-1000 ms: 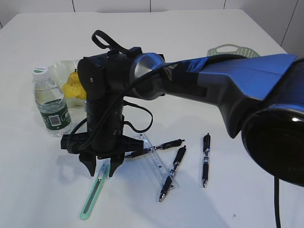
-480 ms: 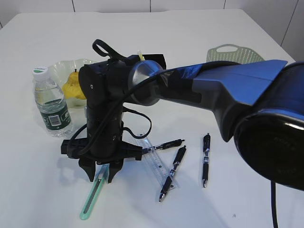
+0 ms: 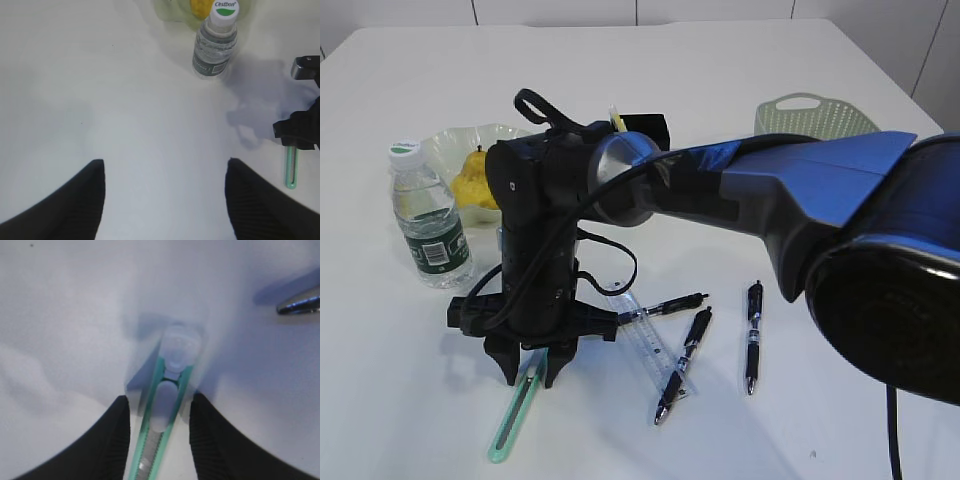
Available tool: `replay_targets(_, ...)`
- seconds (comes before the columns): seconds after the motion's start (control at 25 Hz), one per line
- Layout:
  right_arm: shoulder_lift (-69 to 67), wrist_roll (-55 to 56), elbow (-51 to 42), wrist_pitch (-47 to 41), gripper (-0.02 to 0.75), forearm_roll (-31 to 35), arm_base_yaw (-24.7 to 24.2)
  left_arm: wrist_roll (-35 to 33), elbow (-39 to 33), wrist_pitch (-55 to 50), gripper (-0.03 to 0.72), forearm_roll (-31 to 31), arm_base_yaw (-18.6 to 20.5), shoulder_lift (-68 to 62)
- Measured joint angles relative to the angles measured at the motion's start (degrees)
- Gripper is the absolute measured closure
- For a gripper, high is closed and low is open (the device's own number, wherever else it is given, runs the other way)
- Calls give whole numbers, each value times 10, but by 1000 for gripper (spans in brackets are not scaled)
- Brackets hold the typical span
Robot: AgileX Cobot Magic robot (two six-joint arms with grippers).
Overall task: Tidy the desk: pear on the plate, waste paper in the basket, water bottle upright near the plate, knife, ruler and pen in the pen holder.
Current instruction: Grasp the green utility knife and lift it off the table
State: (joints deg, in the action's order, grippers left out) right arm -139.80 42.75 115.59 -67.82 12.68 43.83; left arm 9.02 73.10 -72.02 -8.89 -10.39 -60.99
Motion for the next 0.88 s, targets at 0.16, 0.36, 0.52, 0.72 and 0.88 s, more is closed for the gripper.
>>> replay_targets(0.16, 0, 0, 0, -1, 442, -1, 0, 0, 0, 0, 160, 0, 0, 0)
replay_targets(0.36, 0, 0, 0, -13, 574, -15, 0, 0, 0, 0, 160, 0, 0, 0)
replay_targets(0.52, 0, -16, 0, -15, 596, -18, 0, 0, 0, 0, 160, 0, 0, 0)
replay_targets(0.72, -1, -54, 4, -17, 597, -17, 0, 0, 0, 0, 160, 0, 0, 0)
replay_targets(0.88, -3, -93, 34, -19, 597, -19, 0, 0, 0, 0, 160, 0, 0, 0)
